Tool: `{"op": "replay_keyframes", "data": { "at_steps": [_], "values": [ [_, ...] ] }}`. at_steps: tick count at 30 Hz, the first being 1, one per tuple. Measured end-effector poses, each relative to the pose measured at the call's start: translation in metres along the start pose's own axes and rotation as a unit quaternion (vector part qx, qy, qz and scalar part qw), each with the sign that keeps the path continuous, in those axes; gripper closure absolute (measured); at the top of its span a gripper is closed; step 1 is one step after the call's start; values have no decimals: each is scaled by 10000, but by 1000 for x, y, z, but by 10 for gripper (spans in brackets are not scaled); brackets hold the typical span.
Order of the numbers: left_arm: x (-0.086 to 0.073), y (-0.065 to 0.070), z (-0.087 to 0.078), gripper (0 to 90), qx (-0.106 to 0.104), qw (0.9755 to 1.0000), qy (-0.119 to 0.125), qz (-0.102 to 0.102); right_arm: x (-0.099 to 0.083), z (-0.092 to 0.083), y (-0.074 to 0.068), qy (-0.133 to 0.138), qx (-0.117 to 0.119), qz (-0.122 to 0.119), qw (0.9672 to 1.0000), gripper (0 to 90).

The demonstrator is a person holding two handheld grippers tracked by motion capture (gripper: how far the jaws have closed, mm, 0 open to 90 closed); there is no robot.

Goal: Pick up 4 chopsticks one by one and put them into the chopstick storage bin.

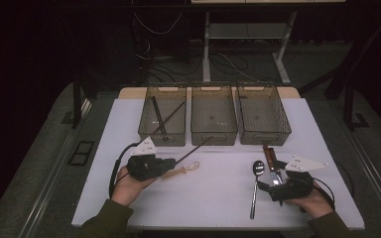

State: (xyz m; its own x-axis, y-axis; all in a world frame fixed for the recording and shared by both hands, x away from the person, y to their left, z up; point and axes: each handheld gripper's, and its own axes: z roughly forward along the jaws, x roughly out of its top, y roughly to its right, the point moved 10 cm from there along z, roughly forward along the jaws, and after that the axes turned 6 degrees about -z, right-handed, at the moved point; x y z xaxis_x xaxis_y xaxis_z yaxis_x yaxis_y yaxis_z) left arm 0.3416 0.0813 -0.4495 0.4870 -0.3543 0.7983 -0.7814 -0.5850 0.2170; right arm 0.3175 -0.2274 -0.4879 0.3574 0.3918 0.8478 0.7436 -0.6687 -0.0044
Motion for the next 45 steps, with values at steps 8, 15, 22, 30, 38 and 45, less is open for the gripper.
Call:
{"op": "replay_keyframes", "data": {
  "at_steps": [8,15,22,30,38,45],
  "values": [
    [11,-17,-6,845,183,9996,188,-77,0,1,0,-12,0,4,10000,35],
    [23,-32,-4,845,297,9991,258,-170,0,1,0,-17,-2,14,10000,34],
    [41,-44,1,845,423,9985,298,-191,-1,-1,2,11,-21,43,10000,35],
    [69,-60,3,845,727,9968,296,-159,0,-1,1,18,-20,23,10000,35],
    [95,-92,8,845,1202,9921,218,-299,1,-1,0,31,-6,41,10000,35],
    [105,-121,20,845,1629,9861,-20,-334,2,-2,0,62,3,76,10000,35]
  ]
}}
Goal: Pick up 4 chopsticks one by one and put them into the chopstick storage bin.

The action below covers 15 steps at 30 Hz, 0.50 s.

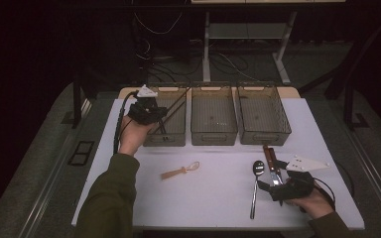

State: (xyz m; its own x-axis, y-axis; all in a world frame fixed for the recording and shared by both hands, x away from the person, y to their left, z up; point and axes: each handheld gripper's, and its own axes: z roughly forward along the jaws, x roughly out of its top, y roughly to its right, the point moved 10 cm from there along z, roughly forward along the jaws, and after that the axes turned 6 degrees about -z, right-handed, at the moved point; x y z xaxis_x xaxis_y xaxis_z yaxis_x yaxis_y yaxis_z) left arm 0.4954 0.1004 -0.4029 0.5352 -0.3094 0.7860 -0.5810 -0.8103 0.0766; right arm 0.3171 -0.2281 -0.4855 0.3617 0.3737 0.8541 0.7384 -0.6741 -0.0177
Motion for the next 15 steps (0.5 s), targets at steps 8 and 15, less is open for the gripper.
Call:
{"op": "replay_keyframes", "data": {
  "at_steps": [8,15],
  "values": [
    [3,-24,27,844,344,9991,-110,-239,1,-2,0,53,12,8,10000,35],
    [-14,-51,37,844,627,9955,-406,-582,2,-3,1,84,37,8,10000,35]
  ]
}}
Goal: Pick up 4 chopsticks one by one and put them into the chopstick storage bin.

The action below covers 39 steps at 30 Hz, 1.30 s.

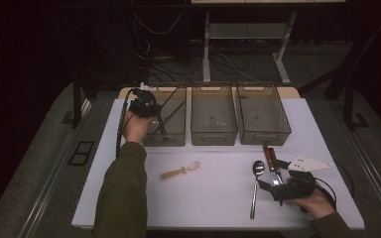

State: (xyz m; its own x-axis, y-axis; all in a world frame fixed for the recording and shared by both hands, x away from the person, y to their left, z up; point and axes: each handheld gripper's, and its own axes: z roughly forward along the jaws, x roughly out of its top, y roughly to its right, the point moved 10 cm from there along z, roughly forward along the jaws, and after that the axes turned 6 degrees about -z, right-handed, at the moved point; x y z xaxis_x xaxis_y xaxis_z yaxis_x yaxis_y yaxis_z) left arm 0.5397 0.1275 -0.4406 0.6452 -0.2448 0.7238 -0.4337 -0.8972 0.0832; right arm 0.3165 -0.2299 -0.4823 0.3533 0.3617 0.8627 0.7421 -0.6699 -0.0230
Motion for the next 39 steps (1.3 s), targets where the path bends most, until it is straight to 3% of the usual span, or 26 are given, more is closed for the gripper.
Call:
{"op": "replay_keyframes", "data": {
  "at_steps": [9,12,17,22,28,39],
  "values": [
    [-7,1,7,843,18,10000,-70,-23,0,1,0,-4,2,9,10000,35],
    [-11,0,10,832,34,9998,-141,-118,0,1,0,-13,0,8,10000,35],
    [-11,-1,10,710,52,9999,-142,-70,0,0,0,-5,11,12,10000,35],
    [-8,1,6,655,7,10000,-48,-1,0,1,0,-8,11,10,10000,35],
    [-3,9,1,555,-238,9997,57,41,0,1,0,-7,3,12,10000,35],
    [-3,41,-11,418,-791,9956,40,494,0,2,1,-19,-16,62,10000,35]
  ]
}}
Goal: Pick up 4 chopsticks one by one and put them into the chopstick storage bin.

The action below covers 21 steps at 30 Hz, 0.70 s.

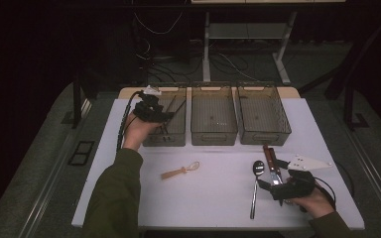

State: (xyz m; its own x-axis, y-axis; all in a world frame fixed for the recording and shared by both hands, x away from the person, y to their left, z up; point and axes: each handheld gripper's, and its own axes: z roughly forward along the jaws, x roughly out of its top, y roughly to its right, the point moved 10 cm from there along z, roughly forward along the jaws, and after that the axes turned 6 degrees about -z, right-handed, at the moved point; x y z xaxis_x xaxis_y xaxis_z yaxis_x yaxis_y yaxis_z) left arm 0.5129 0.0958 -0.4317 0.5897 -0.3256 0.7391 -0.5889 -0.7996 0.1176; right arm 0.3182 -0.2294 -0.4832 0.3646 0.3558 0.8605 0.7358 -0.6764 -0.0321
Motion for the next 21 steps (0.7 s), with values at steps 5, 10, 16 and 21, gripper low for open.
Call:
{"op": "replay_keyframes", "data": {
  "at_steps": [5,10,16,21],
  "values": [
    [-1,16,-5,374,-233,9997,81,92,0,1,1,-6,-5,-2,10000,35],
    [-4,33,-11,327,-452,9986,122,264,-1,1,-1,-14,15,-26,10000,35],
    [-15,53,-17,271,-648,9968,121,448,-1,-1,-1,1,10,-48,10000,35],
    [-24,67,-24,233,-787,9949,211,597,-1,-1,-1,-6,-4,-36,10000,35]
  ]
}}
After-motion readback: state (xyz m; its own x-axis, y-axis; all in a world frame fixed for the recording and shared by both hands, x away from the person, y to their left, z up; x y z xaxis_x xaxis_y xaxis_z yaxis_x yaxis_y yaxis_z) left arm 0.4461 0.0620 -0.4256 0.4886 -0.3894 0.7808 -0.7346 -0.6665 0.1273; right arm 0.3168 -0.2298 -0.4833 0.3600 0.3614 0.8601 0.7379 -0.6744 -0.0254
